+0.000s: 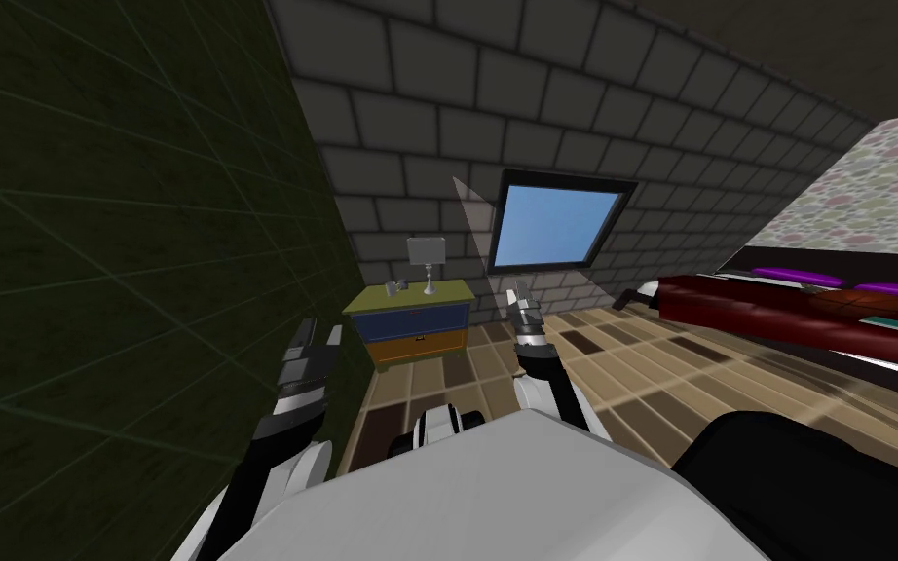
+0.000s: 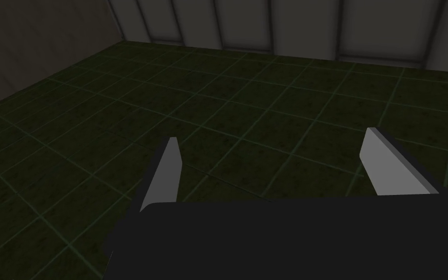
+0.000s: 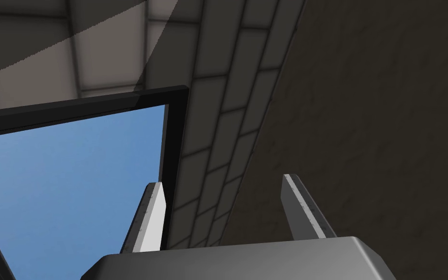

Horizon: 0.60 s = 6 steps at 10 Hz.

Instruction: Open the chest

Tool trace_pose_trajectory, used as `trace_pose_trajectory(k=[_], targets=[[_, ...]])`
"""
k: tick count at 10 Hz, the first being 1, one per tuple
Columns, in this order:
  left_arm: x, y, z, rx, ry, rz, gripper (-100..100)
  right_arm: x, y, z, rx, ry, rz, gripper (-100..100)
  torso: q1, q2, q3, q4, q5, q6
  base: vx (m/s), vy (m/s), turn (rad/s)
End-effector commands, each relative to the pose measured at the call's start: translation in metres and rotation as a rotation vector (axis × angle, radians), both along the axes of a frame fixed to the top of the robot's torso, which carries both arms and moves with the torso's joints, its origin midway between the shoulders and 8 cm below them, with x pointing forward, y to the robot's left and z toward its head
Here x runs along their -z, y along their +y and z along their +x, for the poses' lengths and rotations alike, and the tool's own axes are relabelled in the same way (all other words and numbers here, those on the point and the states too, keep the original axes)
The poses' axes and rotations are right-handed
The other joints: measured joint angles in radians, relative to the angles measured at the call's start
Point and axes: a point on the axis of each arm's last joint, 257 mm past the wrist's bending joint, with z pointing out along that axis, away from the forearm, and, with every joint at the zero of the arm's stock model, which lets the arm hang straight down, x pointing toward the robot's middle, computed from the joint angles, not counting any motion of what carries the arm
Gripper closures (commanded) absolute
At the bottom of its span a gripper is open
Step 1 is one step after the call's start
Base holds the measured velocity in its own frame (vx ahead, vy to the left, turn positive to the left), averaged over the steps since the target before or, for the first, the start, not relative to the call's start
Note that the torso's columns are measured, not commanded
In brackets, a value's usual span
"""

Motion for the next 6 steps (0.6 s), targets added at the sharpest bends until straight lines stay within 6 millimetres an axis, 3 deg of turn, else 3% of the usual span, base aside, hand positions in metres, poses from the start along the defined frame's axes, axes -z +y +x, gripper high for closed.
trace_pose_trajectory(k=[1, 6], targets=[[0.016, -0.002, 0.002, 0.015, 0.012, 0.007, -100, 0.0, 0.0, 0.0, 0.0, 0.0, 0.0, 0, 0.0, 0.001, 0.0, 0.0, 0.0, 0.0, 0.082, -0.025, 0.012], [0.049, -0.007, 0.007, 0.04, 0.037, 0.007, -100, 0.0, 0.0, 0.0, 0.0, 0.0, 0.0, 0, 0.0, 0.001, 0.001, 0.0, 0.0, 0.0, 0.084, -0.027, 0.017]])
